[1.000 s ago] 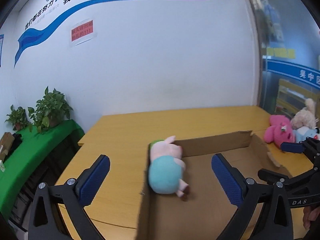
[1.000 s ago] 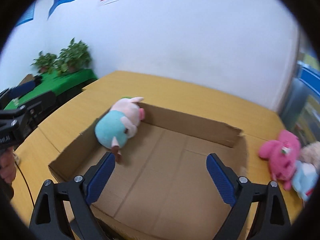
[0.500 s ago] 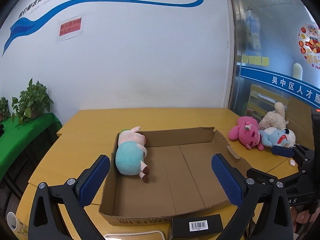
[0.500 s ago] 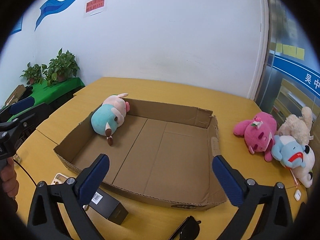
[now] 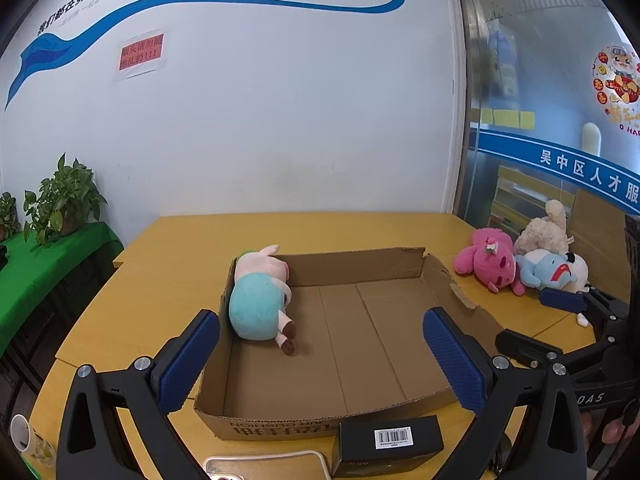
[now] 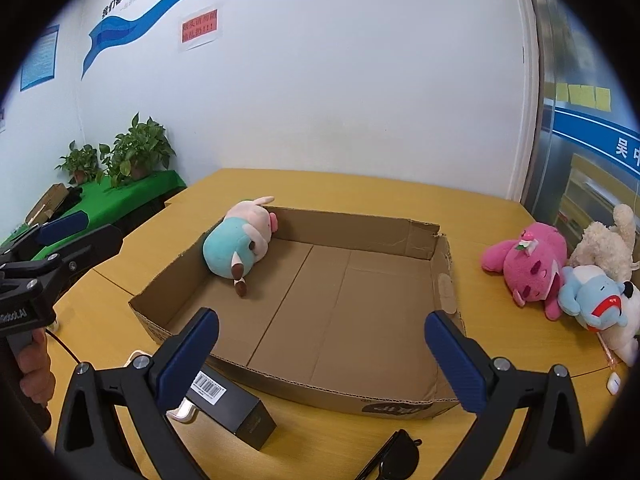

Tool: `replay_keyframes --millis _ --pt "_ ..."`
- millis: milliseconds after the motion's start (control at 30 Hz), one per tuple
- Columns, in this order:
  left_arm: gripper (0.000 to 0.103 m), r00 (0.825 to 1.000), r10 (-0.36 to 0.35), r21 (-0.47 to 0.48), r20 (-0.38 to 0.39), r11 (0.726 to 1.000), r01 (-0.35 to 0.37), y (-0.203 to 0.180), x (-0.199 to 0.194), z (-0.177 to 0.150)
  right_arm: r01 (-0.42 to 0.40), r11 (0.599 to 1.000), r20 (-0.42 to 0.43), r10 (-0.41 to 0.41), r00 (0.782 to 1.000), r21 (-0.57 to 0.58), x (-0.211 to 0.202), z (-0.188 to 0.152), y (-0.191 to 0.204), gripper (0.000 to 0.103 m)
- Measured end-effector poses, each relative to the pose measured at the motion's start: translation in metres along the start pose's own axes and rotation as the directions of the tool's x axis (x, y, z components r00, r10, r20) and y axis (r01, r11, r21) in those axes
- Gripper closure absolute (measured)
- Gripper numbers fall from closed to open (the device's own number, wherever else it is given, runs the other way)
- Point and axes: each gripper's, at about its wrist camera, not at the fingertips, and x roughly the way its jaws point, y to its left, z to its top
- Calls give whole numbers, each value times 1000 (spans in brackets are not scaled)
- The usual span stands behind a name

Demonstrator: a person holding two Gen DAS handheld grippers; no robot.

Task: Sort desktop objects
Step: 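Move the right gripper to the black charger box and grasp it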

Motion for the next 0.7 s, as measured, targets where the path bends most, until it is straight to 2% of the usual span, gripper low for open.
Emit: replay_keyframes --millis 67,133,200,300,367,467,500,533,633,667,700 --pt "0 999 -25 3 -32 1000 25 2 6 -7 -18 1000 -10 18 1000 -7 -3 -7 -4 0" --pt "0 995 -66 -9 -70 998 66 5 13 -14 -70 997 -36 70 997 -17 -1 -14 -5 0" --pt "0 983 -127 -48 -130 991 121 10 25 -23 -113 993 -67 112 991 -20 2 -24 -5 0" --pt "0 961 -196 -116 -197 978 175 17 44 -35 -178 984 -155 175 972 -5 19 -43 0 0" --pt "1 935 -247 -155 -254 965 213 21 58 -44 -217 976 -220 213 952 9 33 -56 5 0" --pt "1 899 -308 -185 -311 948 260 22 75 -60 -325 944 -294 328 898 59 51 -76 15 0" --pt "2 885 -320 -190 -337 944 269 21 81 -66 -344 937 -304 347 887 65 54 -79 18 0" --pt "3 873 -333 -193 -356 940 280 20 86 -71 -352 934 -318 354 880 65 60 -84 22 0" --pt "17 816 -384 -230 -431 922 313 15 106 -91 -339 940 -353 334 874 48 73 -92 29 3" --pt "25 800 -399 -242 -449 916 321 13 110 -96 -343 938 -363 338 868 52 78 -95 30 9" --pt "28 787 -411 -251 -460 911 328 11 113 -100 -351 935 -374 346 861 57 80 -96 30 17"
